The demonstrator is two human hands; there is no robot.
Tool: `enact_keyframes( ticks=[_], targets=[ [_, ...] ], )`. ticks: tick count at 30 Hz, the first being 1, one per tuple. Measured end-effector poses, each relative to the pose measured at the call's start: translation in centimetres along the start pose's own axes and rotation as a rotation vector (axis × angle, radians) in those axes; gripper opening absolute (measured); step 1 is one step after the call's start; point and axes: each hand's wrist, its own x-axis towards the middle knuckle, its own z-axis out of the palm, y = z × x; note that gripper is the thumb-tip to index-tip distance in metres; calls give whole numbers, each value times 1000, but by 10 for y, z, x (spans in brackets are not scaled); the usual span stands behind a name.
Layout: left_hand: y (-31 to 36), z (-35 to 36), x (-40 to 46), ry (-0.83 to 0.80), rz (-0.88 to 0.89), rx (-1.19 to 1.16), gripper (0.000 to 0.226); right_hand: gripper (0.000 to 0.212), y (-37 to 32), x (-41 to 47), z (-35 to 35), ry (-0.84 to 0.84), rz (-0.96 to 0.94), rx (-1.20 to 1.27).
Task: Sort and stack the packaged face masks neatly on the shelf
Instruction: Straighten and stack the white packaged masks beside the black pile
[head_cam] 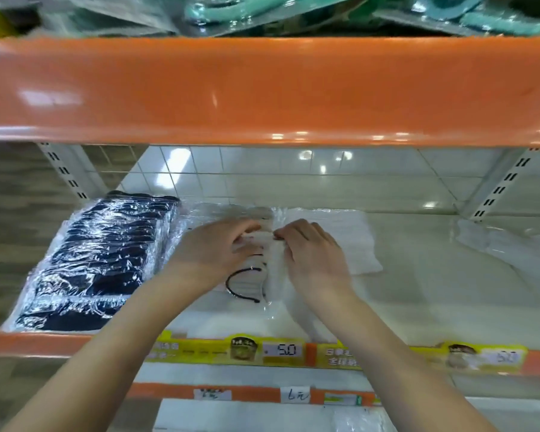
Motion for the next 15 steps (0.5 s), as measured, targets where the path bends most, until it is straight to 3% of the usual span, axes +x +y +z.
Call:
enact_keyframes(
  ticks=[2, 4, 7, 15],
  targets=[
    [-17, 4, -7, 176, 1, 155, 28, 32, -8, -2, 16, -27, -37, 12],
    [-42, 16, -15, 302, 141, 216, 31, 29, -15, -10, 30, -25, -91, 1],
    [-77, 39, -35, 469, 310, 315, 13, 30, -21, -27, 49, 1, -155, -10],
    [-113, 77, -79, 355, 375, 299, 11, 43, -31, -63, 68, -258, -204, -25]
  ],
)
